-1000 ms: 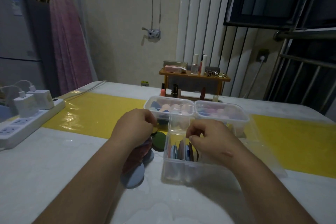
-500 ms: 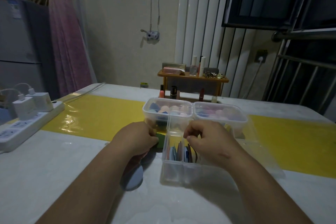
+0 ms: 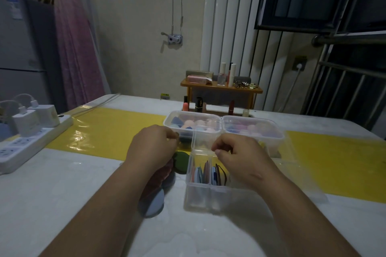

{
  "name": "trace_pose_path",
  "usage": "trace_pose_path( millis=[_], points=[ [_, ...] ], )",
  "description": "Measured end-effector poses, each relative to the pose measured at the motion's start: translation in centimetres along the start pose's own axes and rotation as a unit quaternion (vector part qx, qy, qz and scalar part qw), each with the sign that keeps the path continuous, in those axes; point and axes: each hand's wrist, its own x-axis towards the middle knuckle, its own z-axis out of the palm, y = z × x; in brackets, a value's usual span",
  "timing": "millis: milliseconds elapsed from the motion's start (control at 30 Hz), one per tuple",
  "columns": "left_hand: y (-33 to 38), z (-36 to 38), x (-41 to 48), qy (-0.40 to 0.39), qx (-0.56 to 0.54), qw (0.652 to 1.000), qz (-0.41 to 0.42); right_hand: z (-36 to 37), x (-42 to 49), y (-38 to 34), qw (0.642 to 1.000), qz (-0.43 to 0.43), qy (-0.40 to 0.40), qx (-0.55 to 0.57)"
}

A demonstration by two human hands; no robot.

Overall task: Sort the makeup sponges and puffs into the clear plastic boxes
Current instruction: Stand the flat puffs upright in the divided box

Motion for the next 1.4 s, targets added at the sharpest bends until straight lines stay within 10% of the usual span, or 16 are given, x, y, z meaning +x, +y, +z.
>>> trace_pose_path(
  millis=[333, 667, 1400],
  points=[
    [0.1, -0.2, 0.0, 0.072, -0.313, 0.947, -0.009, 0.0, 0.1, 0.0, 1.000, -0.001, 0.025, 0.015],
    [0.3, 0.4, 0.4, -0.025, -0.530, 0.845, -0.069, 0.1, 0.3, -0.1, 0.997, 0.001, 0.035, 0.065],
    [0.6, 0.2, -0.1, -0.060, -0.461, 0.885, -0.010, -1.2, -0.1, -0.3, 0.980, -0.039, 0.116, 0.156]
  ],
)
